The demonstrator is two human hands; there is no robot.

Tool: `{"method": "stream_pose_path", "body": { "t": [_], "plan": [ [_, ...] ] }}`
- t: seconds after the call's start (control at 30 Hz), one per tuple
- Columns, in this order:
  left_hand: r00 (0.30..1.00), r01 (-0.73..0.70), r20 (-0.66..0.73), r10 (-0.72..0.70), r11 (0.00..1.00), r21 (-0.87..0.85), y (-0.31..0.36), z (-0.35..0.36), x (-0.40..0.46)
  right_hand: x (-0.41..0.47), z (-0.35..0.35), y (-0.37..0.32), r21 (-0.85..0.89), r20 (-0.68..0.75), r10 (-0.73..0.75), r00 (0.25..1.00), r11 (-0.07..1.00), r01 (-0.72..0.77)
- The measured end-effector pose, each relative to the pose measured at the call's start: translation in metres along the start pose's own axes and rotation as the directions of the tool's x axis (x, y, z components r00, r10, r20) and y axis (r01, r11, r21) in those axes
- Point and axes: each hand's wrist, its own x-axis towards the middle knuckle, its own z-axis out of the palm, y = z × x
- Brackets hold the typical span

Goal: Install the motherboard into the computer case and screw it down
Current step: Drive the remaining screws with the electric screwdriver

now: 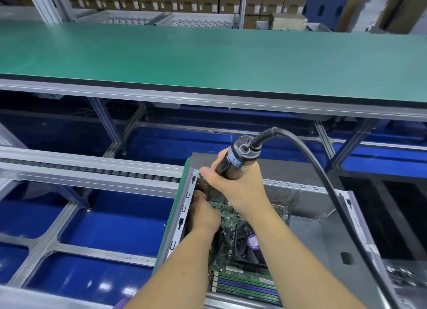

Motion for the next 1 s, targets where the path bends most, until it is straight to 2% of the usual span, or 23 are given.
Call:
{"method": "stream_pose_path", "body": {
  "t": [0.1, 0.23, 0.43, 0.53, 0.67, 0.77, 0.83, 0.9, 1.0],
  "plan": [
    [0.995, 0.068, 0.071, -0.073, 0.995, 0.071, 0.000, -0.001, 0.001, 0.003, -0.006, 0.000, 0.006, -0.001, -0.009, 1.000, 1.000, 0.009],
    [0.994, 0.074, 0.074, -0.081, 0.994, 0.086, 0.001, -0.001, 0.002, 0.005, -0.005, 0.004, -0.002, 0.030, 0.007, 1.000, 1.000, -0.007],
    [0.993, -0.075, -0.086, 0.082, 0.994, 0.084, 0.006, -0.002, -0.001, 0.010, 0.004, 0.005, -0.081, 0.125, 0.063, 0.990, 0.995, -0.053],
    [0.994, -0.108, 0.037, 0.101, 0.923, 0.368, 0.011, -0.010, -0.006, 0.013, 0.003, 0.003, -0.094, 0.127, 0.082, 0.989, 0.993, -0.071],
    [0.977, -0.141, 0.211, 0.035, 0.848, 0.511, 0.013, -0.027, -0.022, 0.012, 0.006, 0.001, -0.135, 0.158, 0.089, 0.983, 0.988, -0.068],
    [0.888, -0.293, 0.459, -0.029, 0.734, 0.612, 0.010, -0.031, -0.035, 0.007, 0.012, 0.001, -0.161, 0.175, 0.091, 0.980, 0.985, -0.062],
    [0.818, -0.375, 0.569, -0.080, 0.676, 0.634, 0.007, -0.030, -0.044, 0.006, 0.014, 0.000, -0.168, 0.172, 0.091, 0.981, 0.984, -0.062],
    [0.805, -0.406, 0.587, -0.082, 0.646, 0.647, 0.007, -0.028, -0.047, 0.005, 0.015, -0.001, -0.170, 0.147, 0.085, 0.986, 0.984, -0.059],
    [0.818, -0.400, 0.571, -0.063, 0.652, 0.644, 0.007, -0.027, -0.047, 0.007, 0.013, -0.004, -0.145, 0.074, 0.097, 0.993, 0.986, -0.086]
  ]
}}
